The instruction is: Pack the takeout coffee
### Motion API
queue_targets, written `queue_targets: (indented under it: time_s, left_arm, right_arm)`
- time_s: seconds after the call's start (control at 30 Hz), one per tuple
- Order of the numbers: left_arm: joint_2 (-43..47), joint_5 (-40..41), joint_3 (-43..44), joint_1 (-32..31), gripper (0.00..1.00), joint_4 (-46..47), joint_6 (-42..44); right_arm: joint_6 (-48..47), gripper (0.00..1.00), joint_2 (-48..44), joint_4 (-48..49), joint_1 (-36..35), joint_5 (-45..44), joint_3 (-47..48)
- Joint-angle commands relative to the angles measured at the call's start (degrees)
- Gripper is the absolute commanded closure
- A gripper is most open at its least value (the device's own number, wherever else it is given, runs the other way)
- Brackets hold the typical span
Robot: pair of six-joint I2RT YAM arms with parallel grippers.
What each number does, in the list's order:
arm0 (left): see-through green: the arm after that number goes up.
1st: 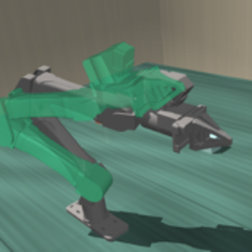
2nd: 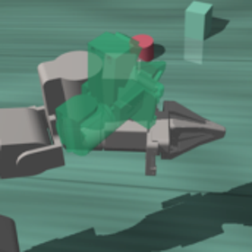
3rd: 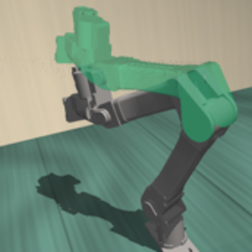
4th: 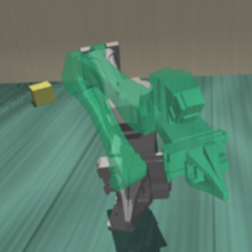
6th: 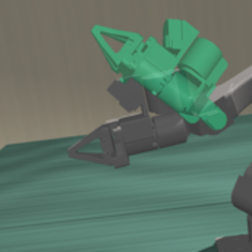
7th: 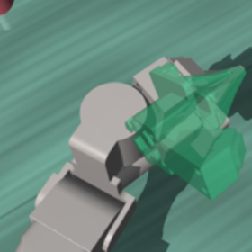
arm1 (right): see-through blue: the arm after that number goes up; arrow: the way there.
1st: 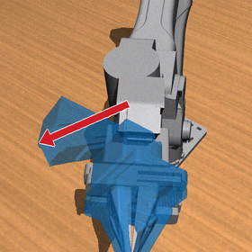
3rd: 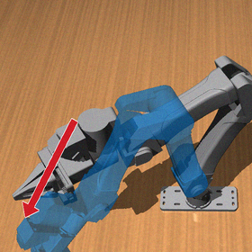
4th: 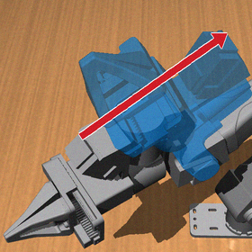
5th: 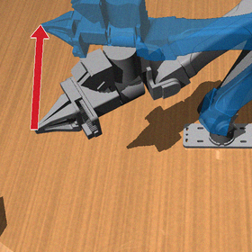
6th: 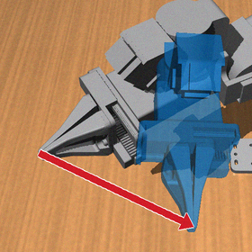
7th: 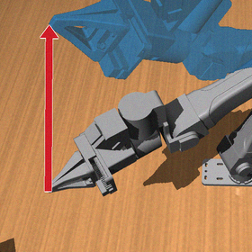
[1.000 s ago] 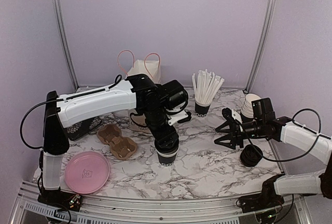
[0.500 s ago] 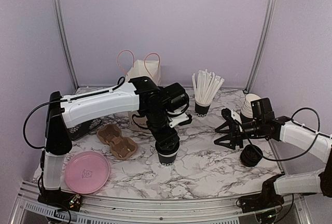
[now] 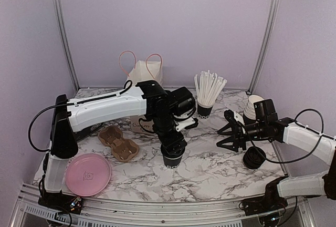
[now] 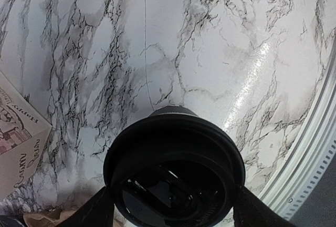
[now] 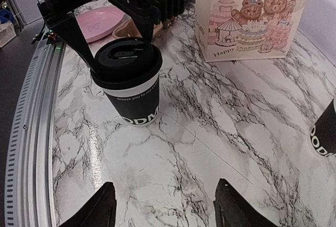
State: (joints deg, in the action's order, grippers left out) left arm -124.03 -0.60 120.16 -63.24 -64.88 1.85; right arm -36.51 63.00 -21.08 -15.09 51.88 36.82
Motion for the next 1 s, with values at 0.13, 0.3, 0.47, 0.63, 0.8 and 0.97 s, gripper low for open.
queue_targets:
  time_s: [0.13, 0.3, 0.47, 0.63, 0.8, 0.97]
  left_arm:
    - [0.8, 3.5, 0.2, -0.7, 0.01, -0.2, -1.2]
    - [7.3, 6.0, -1.7, -1.8, 0.01, 1.0, -1.4]
    - [16.8, 9.8, -12.2, -1.7, 0.01, 8.9, -7.2]
    - [22.3, 12.2, -22.3, -0.2, 0.01, 17.1, -17.3]
    - [26.0, 7.7, -32.2, 3.1, 0.12, 29.8, -26.6]
    - [26.2, 1.7, -36.6, 6.2, 0.17, 36.5, -31.7]
  right_arm:
    - [4.2, 0.36, 0.2, -0.6, -0.4, 1.9, 4.3]
    - [10.2, 0.36, 1.9, -2.8, -3.1, -1.2, 10.1]
    - [21.3, 0.43, 10.0, -4.5, -5.6, -3.8, 15.3]
    - [25.1, 0.48, 18.7, -9.9, -9.9, -1.7, 20.6]
    - [28.9, 0.57, 25.5, -11.1, -11.3, 4.1, 23.5]
    - [30.3, 0.63, 30.6, -12.0, -12.4, 8.7, 25.0]
